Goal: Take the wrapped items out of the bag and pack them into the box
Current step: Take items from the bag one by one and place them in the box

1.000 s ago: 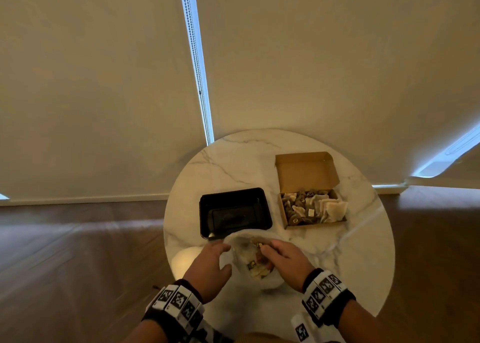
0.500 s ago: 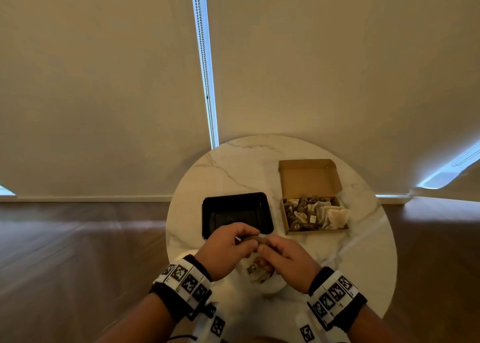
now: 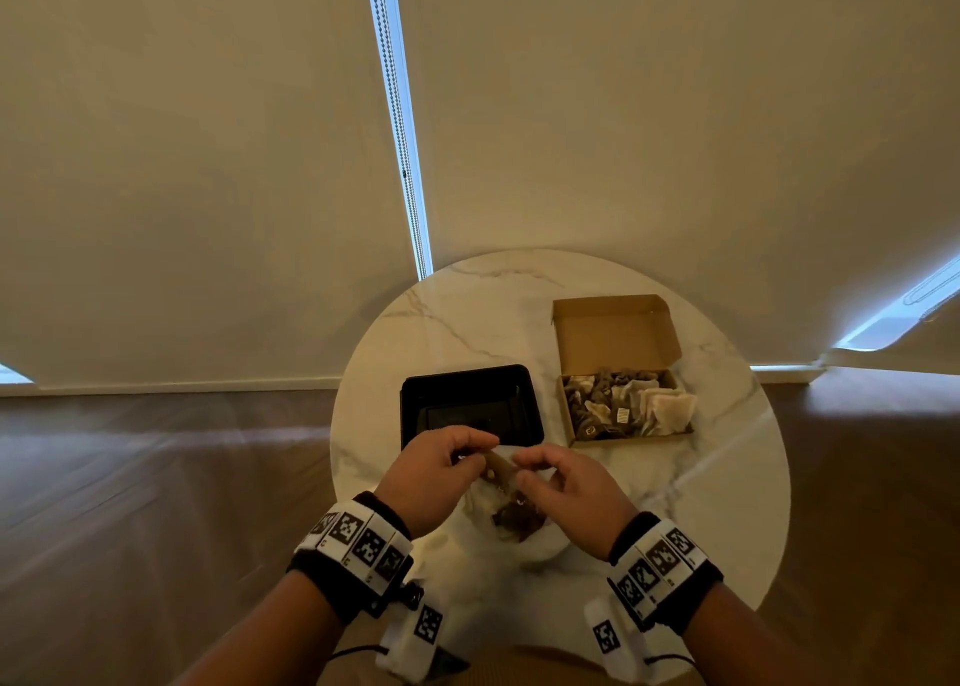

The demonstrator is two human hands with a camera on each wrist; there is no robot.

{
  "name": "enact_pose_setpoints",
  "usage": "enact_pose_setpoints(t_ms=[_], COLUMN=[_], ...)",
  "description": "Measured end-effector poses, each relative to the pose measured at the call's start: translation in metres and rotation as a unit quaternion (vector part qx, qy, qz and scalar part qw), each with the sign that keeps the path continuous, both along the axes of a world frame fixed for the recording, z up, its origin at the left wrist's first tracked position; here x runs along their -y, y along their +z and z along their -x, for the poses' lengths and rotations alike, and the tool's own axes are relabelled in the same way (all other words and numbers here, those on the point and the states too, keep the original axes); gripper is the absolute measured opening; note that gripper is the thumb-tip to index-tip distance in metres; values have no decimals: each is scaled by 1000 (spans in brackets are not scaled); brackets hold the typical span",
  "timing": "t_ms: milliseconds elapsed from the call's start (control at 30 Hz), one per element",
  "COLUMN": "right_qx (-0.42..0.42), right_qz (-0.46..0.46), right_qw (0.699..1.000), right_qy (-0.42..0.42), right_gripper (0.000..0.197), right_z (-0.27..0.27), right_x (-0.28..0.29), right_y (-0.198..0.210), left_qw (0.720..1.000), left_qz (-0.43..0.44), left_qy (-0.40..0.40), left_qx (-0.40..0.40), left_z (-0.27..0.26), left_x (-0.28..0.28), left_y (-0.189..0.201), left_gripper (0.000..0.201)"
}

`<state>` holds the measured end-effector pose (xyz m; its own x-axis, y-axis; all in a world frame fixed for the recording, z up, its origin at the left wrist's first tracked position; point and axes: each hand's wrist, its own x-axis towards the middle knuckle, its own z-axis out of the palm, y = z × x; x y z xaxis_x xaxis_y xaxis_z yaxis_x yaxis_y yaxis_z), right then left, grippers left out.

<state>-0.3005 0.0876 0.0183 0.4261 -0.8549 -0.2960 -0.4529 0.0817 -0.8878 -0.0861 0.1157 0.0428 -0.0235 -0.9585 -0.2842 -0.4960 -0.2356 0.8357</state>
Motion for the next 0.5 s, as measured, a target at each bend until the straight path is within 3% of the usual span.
enact_pose_setpoints(t_ms=[100,333,400,500], right_qx=[22,61,72,104], right_qz=[20,40,42,22], right_qw=[1000,997,996,993], right_qy=[6,5,-9,-54], right_gripper=[26,25,23,21], right_z=[-3,-4,-3,-1], right_x=[5,9,9,12], right_y=[13,27,31,37], left_qw=[998,998,999,999], left_qz=[13,59,52,47], left_qy=[-38,-2,1,-8], left_qx=[49,4,3,18], left_z=[6,11,10,6], left_x=[1,4,5,6], left_y=[7,23,23,22], left_gripper=[45,67,63,37])
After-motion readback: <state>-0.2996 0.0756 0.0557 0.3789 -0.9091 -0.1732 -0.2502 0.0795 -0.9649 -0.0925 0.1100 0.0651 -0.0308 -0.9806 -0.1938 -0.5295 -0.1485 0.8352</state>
